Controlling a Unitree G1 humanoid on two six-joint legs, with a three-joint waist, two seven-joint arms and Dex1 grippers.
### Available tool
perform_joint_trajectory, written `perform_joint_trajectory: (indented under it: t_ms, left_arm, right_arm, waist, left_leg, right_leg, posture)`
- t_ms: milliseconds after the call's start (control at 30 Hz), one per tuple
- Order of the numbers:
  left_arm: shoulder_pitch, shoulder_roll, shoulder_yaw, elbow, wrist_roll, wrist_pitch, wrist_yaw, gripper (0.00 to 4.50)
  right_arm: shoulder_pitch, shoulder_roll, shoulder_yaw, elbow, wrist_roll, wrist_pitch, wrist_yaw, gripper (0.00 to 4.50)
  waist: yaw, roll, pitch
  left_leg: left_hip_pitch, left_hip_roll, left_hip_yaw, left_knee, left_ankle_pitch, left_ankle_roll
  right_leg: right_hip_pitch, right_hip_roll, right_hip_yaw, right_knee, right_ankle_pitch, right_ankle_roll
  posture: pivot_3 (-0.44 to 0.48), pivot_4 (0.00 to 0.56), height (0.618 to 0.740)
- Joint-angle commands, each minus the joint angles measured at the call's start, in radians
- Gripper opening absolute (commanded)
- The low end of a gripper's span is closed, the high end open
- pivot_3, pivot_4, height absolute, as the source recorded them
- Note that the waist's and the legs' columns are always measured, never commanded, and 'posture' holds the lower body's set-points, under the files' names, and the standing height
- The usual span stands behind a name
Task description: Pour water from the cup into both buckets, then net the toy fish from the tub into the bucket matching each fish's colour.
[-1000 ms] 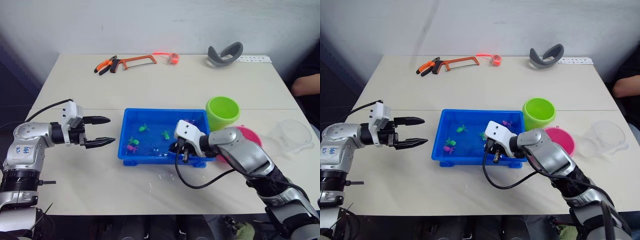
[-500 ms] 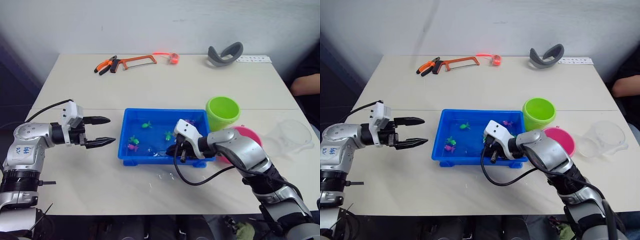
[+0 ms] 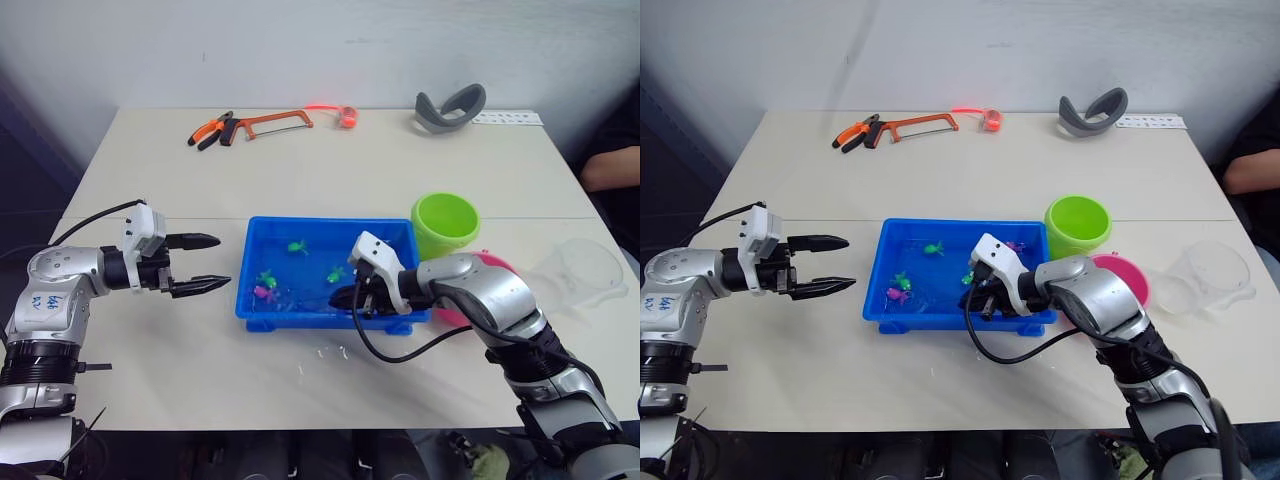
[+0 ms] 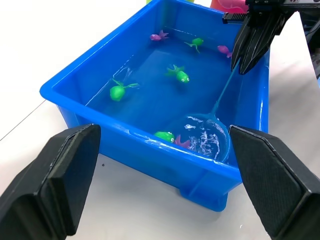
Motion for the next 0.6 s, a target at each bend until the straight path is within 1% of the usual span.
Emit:
perform_joint_trajectory:
  t_ms: [33,433,600]
  left_arm:
    - [-0.001,0.002,0.021,-0.004,0.001,-0.021,-0.006,4.45]
    - [-0.003,-0.006,0.017,0.006,0.001,-0.032,-0.012,4.45]
    - [0.005,-0.015,0.024,-0.007,-0.013,-0.027,-0.014,4.45]
  right_arm:
    - [-0.001,0.002,-0.042,-0.020,0.028,-0.022,0.004,0.00]
    - [0.010,-0.036,-0.068,-0.033,0.047,-0.058,0.035,0.00]
    - [0.044,-0.099,-0.114,-0.060,0.063,-0.111,0.072,0.00]
  waist:
    - [0.000,0.000,0.000]
    - [0.000,0.000,0.000]
    - [0.003,0.000,0.000]
  left_leg:
    - [0.000,0.000,0.000,0.000,0.000,0.000]
    - [0.000,0.000,0.000,0.000,0.000,0.000]
    - [0.000,0.000,0.000,0.000,0.000,0.000]
  right_leg:
    - [0.000,0.000,0.000,0.000,0.000,0.000]
    - [0.000,0.000,0.000,0.000,0.000,0.000]
    - [0.000,0.000,0.000,0.000,0.000,0.000]
  posture:
    - [0.000,0.150,0.740]
    - [0.000,0.150,0.740]
    - [0.000,0.150,0.740]
